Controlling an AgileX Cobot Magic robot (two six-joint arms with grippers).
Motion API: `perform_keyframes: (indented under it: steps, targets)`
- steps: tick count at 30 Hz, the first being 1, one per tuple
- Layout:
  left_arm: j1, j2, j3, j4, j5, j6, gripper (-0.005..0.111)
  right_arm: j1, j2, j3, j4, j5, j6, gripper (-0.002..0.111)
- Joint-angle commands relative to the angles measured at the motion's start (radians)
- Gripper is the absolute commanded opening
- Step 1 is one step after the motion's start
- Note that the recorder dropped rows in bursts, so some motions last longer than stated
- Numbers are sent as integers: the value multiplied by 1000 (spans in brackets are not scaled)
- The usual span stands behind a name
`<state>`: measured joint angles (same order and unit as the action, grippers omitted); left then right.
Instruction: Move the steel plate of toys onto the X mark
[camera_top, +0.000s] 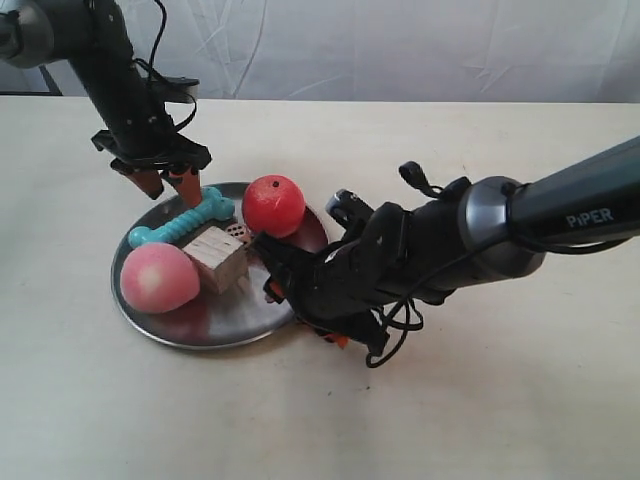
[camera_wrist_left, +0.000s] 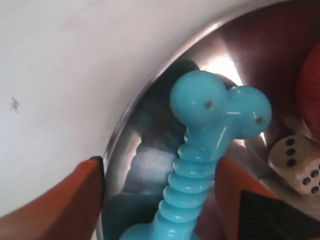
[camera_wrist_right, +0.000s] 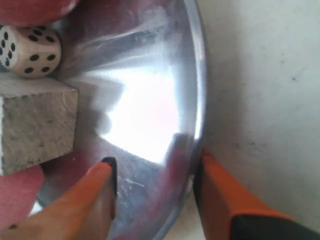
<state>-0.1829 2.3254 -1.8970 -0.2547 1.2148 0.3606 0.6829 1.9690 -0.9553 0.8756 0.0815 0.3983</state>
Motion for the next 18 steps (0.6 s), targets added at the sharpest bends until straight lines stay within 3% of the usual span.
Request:
perform_keyframes:
  steps: [1,7,14,16,18]
  targets:
    - [-7,-11,-1,26,6,-26,61,-61,1,3,-83,145,-6,48]
    - [5,-11,-1,27,6,-26,61,-116,-27,3,-193,226,2,48]
    - [85,-82,-1,7,6,-46,57,-116,-134,3,-313,210,5,46]
    - [105,-119,-1,-2,6,-48,44,-116,-165,3,-354,212,5,37]
    - [119,-161,-1,-3,6,-48,23,-116,-205,3,-406,221,5,19]
